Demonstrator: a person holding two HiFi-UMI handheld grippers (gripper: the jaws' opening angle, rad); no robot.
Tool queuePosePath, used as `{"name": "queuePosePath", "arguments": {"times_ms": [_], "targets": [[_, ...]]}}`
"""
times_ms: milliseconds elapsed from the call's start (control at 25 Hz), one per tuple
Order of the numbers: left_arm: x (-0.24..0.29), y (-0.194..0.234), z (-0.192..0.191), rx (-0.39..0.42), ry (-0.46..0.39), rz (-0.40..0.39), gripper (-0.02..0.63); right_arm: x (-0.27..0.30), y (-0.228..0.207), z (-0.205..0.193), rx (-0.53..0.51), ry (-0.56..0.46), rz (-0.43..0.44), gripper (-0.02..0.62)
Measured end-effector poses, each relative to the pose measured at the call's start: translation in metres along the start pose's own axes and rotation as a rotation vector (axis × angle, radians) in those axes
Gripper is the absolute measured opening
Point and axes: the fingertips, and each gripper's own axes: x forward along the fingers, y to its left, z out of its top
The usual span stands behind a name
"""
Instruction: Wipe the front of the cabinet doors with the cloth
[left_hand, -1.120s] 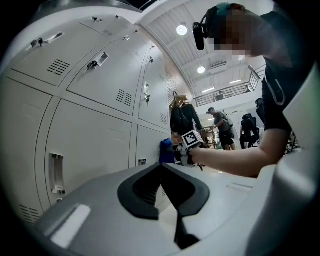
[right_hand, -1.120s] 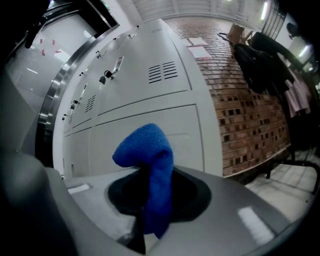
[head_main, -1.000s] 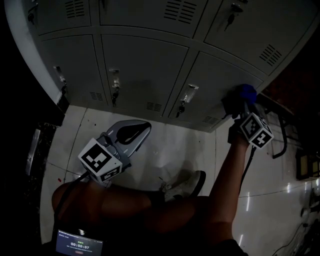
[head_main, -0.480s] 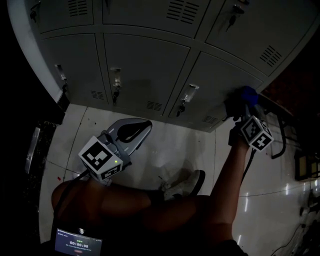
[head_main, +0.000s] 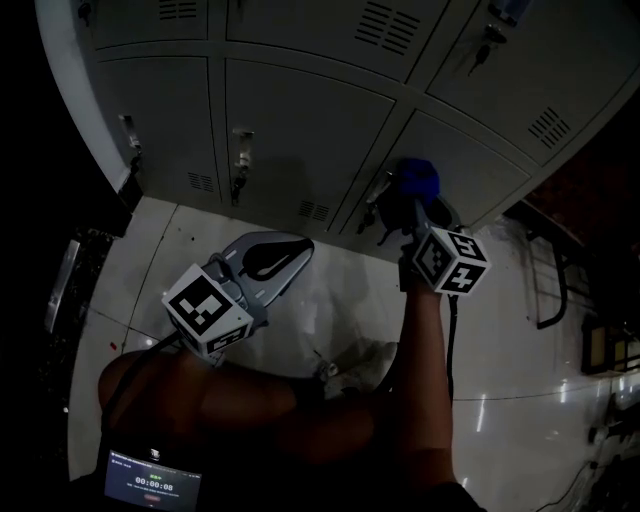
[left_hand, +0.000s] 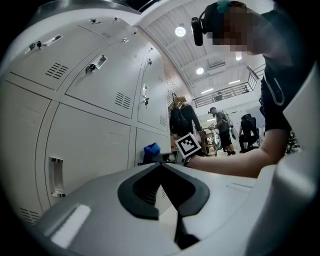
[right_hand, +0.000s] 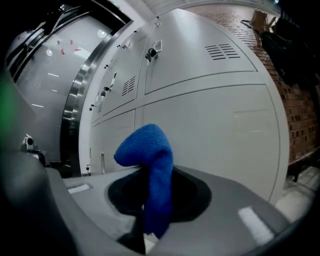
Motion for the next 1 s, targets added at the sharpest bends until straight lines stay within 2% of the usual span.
{"name": "queuePosePath", "arguments": {"times_ms": [240,440,680,1000], "targets": [[0.0,0.0,0.001,0.0,-0.002,0.002,0.006,0.021,0.025,-0.013,0.034,0.009,0.054,0.074],[-0.001,0.002,0.0,-0.002,0.005,0.006,0.006,0.032,0.029,-0.018,0.006,0.019,0.048,0.074],[0.0,0.002,-0.002,-0.001,0.007,0.005,0.006,0.03,0.015,-0.024,0.024,0.025,0.032,0.074],[0.0,0.001,-0.004,-0.002,0.01,0.002,0.006,0.008,-0.033,-0.029,0.06,0.027,-0.066,0.074]]}}
